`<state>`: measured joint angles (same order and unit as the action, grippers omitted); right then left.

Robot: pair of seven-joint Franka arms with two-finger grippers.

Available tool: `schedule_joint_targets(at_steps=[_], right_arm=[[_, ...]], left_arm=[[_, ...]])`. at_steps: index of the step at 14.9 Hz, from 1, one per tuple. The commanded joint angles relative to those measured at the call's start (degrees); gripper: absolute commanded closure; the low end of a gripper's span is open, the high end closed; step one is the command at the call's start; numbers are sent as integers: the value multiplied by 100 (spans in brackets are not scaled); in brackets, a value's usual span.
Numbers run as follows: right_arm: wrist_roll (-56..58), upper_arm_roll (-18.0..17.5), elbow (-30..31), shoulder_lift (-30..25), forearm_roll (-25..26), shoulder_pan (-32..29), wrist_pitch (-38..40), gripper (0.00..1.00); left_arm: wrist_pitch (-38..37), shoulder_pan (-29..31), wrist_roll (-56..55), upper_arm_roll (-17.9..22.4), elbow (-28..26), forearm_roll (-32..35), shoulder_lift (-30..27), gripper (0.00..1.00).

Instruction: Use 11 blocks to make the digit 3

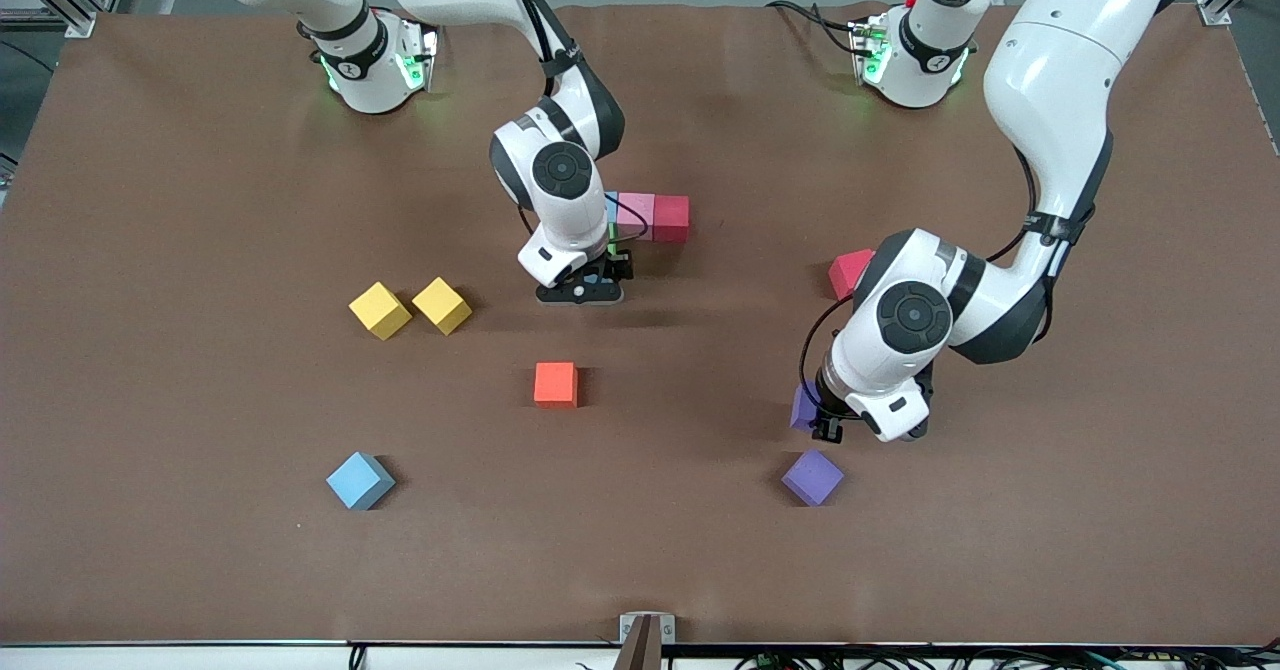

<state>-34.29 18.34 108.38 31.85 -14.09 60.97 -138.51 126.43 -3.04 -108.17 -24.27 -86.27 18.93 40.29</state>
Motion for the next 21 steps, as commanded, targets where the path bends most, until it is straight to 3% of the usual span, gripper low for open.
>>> schedule_joint_targets(at_steps=[1,7,11,16,21], right_arm=[[-95,30,87,-126,117,38,16,0],[-77,65,78,-310,109,20,226,0],[-121,529,60,-854,100,20,885,0],[-121,1644,-36,-1295,100,29,1694,0],[-51,2945,-528,-1260,100,20,2609,0]], left_arm=[[75,5,-99,-7,-30,155,-12,44],[66,-65,-169,-16,-30,77,-12,44],[66,-433,-975,-16,-22,41,22,44],[66,-1012,-2013,-16,-22,-29,110,44],[66,-1742,-3006,-7,5,-38,278,44]])
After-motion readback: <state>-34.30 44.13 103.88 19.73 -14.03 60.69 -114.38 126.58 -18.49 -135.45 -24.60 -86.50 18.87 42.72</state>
